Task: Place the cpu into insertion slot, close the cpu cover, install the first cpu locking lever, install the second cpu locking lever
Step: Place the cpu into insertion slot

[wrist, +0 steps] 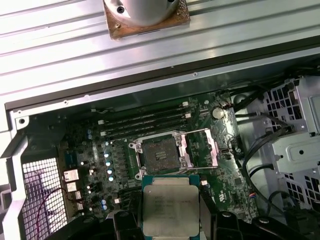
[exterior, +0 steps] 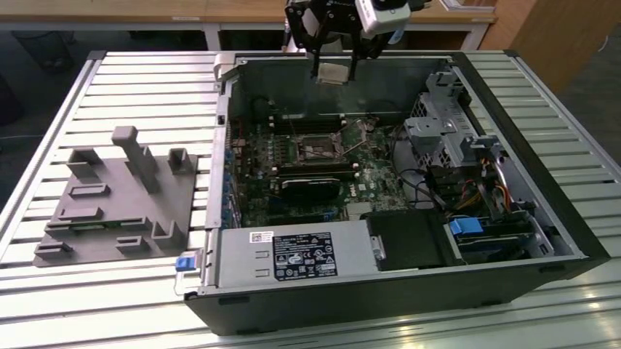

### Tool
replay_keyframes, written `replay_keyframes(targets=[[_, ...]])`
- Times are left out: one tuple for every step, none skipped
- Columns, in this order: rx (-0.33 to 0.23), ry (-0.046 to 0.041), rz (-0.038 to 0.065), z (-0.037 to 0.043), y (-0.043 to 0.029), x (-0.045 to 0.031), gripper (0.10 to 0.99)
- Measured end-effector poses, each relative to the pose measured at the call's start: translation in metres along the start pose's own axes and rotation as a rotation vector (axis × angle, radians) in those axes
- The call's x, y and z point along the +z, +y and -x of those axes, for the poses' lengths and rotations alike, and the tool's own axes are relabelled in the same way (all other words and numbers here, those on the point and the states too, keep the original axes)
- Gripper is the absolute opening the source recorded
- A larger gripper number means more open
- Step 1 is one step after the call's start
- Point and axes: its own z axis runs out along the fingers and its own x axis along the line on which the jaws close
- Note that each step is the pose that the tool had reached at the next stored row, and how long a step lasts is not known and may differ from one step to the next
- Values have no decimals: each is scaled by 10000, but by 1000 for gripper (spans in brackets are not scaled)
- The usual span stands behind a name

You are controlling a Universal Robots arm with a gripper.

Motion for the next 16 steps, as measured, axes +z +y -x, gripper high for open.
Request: replay_keyframes(targets=[[13, -1, 0, 0, 0, 0, 541], [25, -2, 0, 0, 0, 0, 541], [37, -3, 1, 0, 0, 0, 541], [49, -4, 1, 0, 0, 0, 541], [62, -6, 1, 0, 0, 0, 541], [73, -7, 1, 0, 0, 0, 541], [85, -8, 1, 0, 0, 0, 541], [99, -9, 2, 0, 0, 0, 541], [110, -10, 2, 0, 0, 0, 541], [123, -11, 2, 0, 0, 0, 541], [135, -12, 2, 0, 0, 0, 541], [147, -13, 3, 0, 0, 0, 541], [159, -14, 3, 0, 0, 0, 541], [171, -15, 3, 0, 0, 0, 541], [183, -17, 3, 0, 0, 0, 541], [195, -18, 3, 0, 0, 0, 541]])
